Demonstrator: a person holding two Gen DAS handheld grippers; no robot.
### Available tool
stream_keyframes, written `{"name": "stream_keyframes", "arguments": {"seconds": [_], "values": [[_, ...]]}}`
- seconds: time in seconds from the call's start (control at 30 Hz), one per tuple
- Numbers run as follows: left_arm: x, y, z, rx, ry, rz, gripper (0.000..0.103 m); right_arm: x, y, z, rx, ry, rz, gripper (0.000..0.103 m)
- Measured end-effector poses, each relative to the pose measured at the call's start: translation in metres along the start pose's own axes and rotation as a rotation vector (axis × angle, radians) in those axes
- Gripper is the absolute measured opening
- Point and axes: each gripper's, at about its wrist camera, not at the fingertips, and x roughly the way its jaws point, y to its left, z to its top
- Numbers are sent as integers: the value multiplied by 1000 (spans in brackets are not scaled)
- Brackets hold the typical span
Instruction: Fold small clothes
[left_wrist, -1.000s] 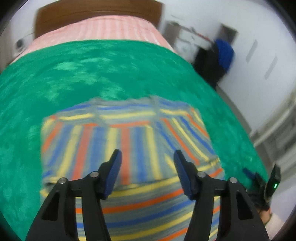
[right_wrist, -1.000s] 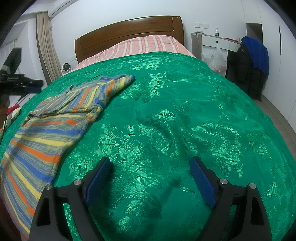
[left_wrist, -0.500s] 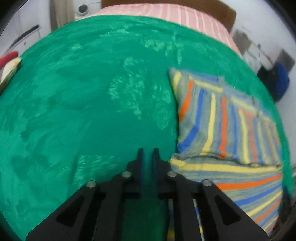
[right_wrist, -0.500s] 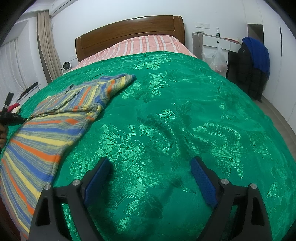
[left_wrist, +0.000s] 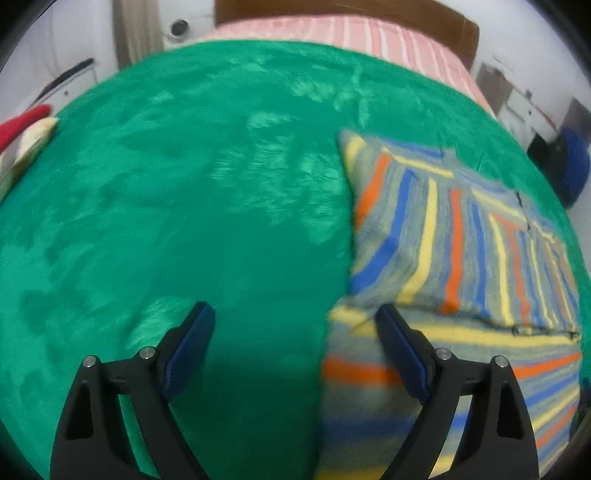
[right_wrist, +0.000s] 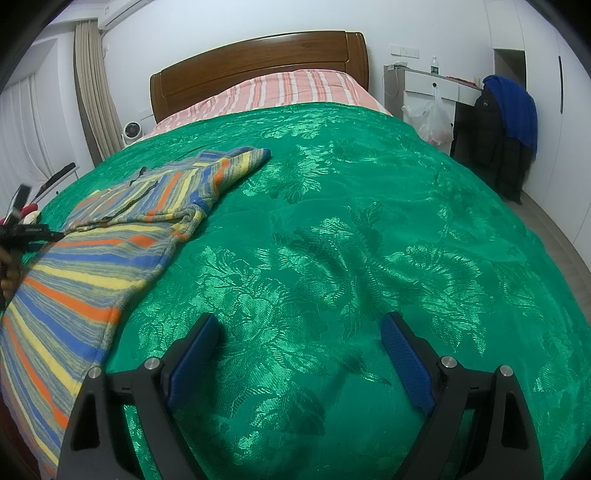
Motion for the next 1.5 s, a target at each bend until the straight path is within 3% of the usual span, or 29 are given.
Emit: {"name": "stream_keyframes", "arguments": {"seconds": [0.17,0.27,0.37,0.4,0.47,0.53,1.33,1.5], "values": [[-45,50,-19,-43,-58,8,93,0,0,-1,-1,-1,-1,89],[-50,80,-30,-89,-78,16,97,0,1,-1,-2,-1,-2,89],[-29,101,-44,-102,-68,57,98,0,0,-1,-3,-2,-5,89],[-17,100,-48,-102,-67,61,98,0,1,-1,-4,-3,-7,89],[-19,101,-68,-50,-162,54,101,0,1,-2,-6,-6,-10,89],[-18,96,-73,-26,-197,61,102,-1,1,-2,-6,-8,-11,89],[-25,96,-71,-24,-205,76,102,-2,1,-3,-7,-12,-14,89],[-22,98,-72,-37,-209,52,103,-2,0,-4,-2,-18,-4,89]]}}
